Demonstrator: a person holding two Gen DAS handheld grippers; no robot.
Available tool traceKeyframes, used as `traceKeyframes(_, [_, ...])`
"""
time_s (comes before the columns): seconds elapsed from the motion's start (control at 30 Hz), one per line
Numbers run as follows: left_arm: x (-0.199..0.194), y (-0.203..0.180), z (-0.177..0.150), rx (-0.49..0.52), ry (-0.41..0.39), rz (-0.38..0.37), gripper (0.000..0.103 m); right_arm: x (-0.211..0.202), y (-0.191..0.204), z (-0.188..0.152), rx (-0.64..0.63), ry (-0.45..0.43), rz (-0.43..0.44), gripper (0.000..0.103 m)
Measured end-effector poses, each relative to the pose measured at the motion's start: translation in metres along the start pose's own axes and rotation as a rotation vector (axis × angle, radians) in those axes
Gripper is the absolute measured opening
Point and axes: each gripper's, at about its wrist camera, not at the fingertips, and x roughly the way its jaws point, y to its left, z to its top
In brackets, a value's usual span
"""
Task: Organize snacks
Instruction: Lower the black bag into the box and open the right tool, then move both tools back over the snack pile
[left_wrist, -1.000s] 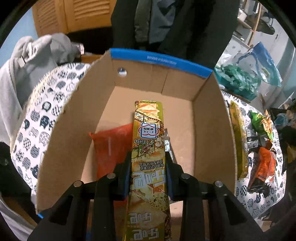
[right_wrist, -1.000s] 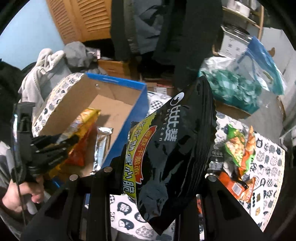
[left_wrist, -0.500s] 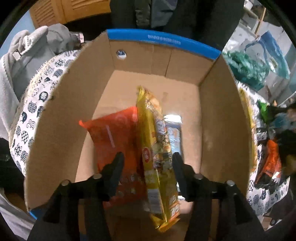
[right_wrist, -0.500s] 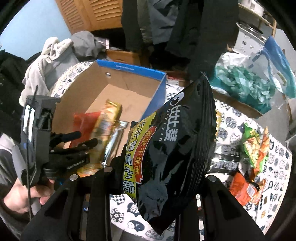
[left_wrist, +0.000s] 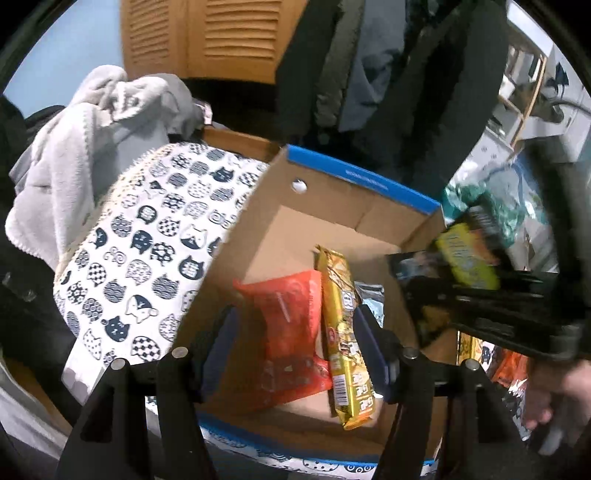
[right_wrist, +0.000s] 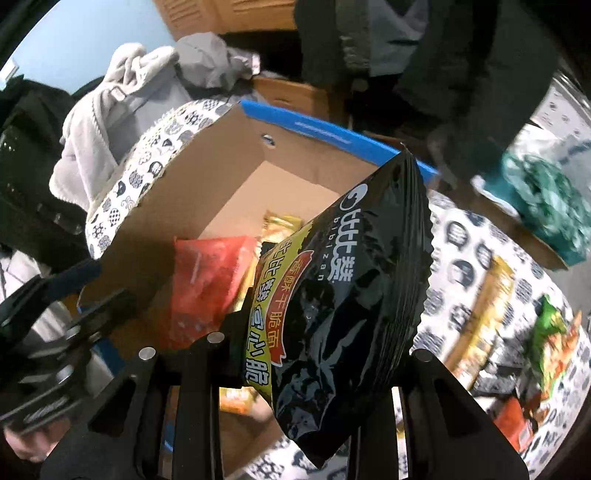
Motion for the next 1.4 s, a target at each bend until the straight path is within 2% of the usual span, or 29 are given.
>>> traceKeyframes(0.3, [-0.018, 0.022, -0.001, -0.034, -0.049, 0.025, 0.070, 0.042, 0.009, 0.017, -0.034, 0.069, 0.016, 0.026])
traceKeyframes(0.4, [-0.017, 0.024, -0.001, -0.030, -0.047, 0.027, 0.070, 0.049, 0.008, 0.019, -0.031, 0.087, 0.028, 0.030])
traceKeyframes(0.47, [-0.017, 0.023, -0.002, -0.028, -0.042, 0.025, 0.070, 0.047, 0.008, 0.019, -0.035, 0.068, -0.002, 0.042])
traceKeyframes(0.5, [-0.017, 0.023, -0.002, -0.027, -0.042, 0.025, 0.070, 0.045, 0.008, 0.020, -0.038, 0.055, -0.014, 0.052])
traceKeyframes(0.53, [-0.018, 0.023, -0.001, -0.026, -0.045, 0.025, 0.070, 0.042, 0.007, 0.020, -0.039, 0.039, -0.022, 0.060])
traceKeyframes(0.63, [-0.020, 0.021, -0.002, -0.021, -0.057, 0.022, 0.070, 0.033, 0.007, 0.022, -0.046, 0.002, -0.041, 0.064])
traceKeyframes(1.03, [-0.025, 0.003, 0.000, 0.004, -0.077, -0.007, 0.070, -0.024, 0.009, 0.014, -0.059, -0.131, -0.099, 0.072])
traceKeyframes(1.13, [-0.028, -0.005, 0.000, 0.019, -0.086, -0.014, 0.073, -0.041, 0.006, 0.009, -0.054, -0.156, -0.115, 0.072])
traceKeyframes(1.4, [-0.035, -0.035, -0.002, 0.082, -0.105, -0.032, 0.074, -0.088, -0.015, -0.022, 0.004, -0.215, -0.149, 0.074])
